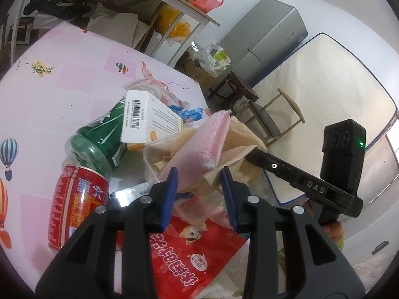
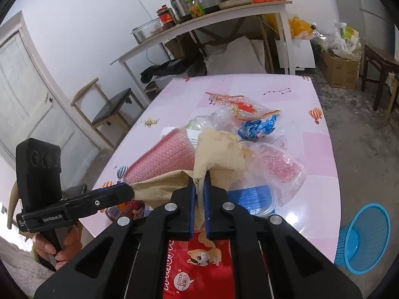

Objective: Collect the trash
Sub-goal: 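Lift the pink sponge with the left tool while the right tool lifts the tan paper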

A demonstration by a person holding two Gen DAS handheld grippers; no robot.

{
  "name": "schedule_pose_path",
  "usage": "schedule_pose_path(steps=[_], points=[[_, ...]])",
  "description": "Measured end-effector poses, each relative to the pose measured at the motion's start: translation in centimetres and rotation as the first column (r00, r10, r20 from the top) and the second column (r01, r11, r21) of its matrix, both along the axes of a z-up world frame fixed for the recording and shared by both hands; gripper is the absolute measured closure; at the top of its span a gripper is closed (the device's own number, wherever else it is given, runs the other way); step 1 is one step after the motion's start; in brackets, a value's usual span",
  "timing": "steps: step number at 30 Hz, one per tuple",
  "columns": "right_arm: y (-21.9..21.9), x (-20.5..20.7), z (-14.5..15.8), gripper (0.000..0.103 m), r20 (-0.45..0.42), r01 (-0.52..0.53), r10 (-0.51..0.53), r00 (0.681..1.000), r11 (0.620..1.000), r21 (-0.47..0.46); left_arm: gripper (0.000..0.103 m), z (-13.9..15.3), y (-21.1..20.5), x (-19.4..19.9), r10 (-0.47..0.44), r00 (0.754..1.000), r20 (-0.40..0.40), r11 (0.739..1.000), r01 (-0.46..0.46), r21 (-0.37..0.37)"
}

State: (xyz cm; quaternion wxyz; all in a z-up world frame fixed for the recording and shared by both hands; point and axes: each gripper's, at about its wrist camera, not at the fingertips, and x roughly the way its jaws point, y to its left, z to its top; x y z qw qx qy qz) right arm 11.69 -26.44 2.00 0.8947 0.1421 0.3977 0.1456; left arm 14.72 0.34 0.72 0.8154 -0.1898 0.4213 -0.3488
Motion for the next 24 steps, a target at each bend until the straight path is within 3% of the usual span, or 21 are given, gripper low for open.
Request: schedule_pose_path(steps=[6, 8, 19, 24], points=[[0.4, 0.1, -0.5, 0.097, -0.021, 0.001, -0.001, 1.0, 1.0, -0.027, 0.068, 0.9, -0.5, 0.2, -0.001, 0.999, 0.038, 0.999, -0.001, 0.045], [0.2, 0.0, -0.7, 0.097, -0.026, 0.01, -0.011, 1.0, 1.0, -0.027, 0.061, 1.2, -0.6, 0.3, 0.006, 0.998, 0.059, 0.998, -0.009, 0.058], [-1.7, -0.6, 1.6, 0.097, 0.038, 0.021, -0.025, 0.999, 0.996, 0.087, 0.06, 2.6, 0.6, 0.6, 0.076, 0.982, 0.172, 0.98, -0.106, 0.17], [-1.7, -0.6, 2.5, 0.097, 0.073, 0.019, -0.026, 0.997, 0.995, 0.099, 0.06, 2.2, 0.6, 2.3, 0.069, 0.987, 0.143, 0.976, -0.096, 0.196]])
